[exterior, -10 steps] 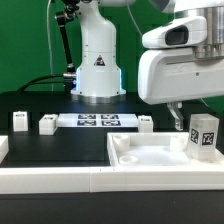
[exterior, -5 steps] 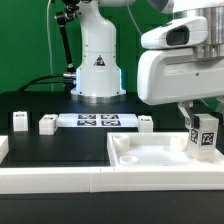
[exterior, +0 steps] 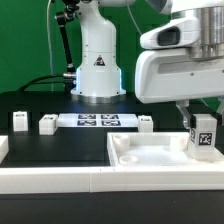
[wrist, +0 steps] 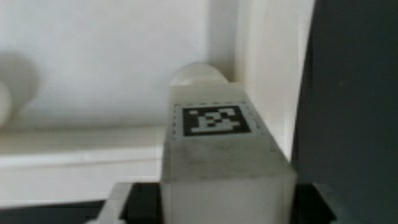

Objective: Assemble square table

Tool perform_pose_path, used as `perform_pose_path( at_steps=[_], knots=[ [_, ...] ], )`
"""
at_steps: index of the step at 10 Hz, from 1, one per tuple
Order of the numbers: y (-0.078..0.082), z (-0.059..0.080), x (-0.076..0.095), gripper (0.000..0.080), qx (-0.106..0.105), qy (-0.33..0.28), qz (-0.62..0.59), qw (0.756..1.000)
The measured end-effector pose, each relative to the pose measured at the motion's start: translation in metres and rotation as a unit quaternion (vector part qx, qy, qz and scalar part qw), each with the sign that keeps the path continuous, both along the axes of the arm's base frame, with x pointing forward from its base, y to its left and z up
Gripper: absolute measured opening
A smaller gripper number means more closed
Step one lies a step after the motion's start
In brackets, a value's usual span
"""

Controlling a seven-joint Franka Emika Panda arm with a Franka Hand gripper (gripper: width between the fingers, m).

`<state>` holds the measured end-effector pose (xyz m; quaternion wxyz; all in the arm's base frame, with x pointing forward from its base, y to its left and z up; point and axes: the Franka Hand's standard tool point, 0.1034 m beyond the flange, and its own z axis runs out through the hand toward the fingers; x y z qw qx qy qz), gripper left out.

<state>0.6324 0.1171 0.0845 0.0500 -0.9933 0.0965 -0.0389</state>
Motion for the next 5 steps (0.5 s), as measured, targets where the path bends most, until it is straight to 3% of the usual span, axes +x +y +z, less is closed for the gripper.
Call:
perform_pose_path(
  at_steps=[3,5],
  knots=[
    [-0.0041,-0.0006,-0.001,0.0292,0.021,0.004,-0.17,0.985],
    [-0.005,-0.001,-0.0011,0.0293,0.029,0.013,-0.269,0.963]
  ],
)
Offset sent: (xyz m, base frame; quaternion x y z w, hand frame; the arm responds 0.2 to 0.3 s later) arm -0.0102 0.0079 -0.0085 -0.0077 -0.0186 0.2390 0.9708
